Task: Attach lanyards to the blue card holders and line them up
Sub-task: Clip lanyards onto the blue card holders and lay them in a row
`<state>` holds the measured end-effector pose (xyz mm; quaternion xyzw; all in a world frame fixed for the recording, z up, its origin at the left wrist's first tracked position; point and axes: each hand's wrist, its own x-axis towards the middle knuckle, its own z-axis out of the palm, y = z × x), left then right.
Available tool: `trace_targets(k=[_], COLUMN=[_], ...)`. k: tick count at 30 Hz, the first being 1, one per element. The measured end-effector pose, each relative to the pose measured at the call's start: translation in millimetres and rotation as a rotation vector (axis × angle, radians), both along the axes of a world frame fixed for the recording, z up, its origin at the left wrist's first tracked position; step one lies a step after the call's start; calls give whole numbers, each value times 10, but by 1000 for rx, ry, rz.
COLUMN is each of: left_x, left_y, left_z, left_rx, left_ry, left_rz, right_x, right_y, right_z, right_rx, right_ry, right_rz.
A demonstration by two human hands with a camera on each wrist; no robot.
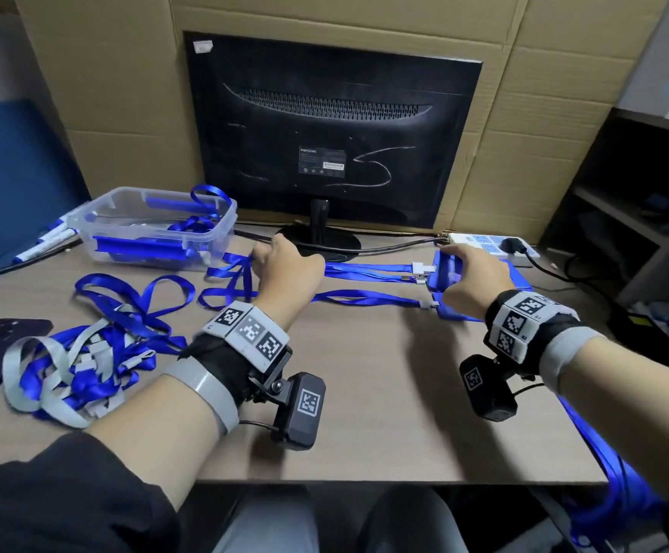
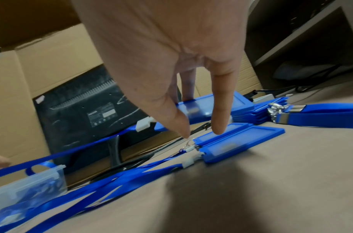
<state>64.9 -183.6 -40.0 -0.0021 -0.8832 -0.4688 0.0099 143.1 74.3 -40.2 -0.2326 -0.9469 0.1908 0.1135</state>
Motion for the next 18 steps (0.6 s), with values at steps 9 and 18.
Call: trace_targets(k=[9, 18], left_x=[-290, -443], left_y=[126, 243], left_z=[-181, -324], left_rx=[-144, -115], left_ry=[-90, -175], left_rz=[98, 121], right_x=[-104, -201], right_y=[230, 280], right_z=[-177, -293], right_rx=[8, 76], right_ry=[-252, -382], right_rz=[5, 5])
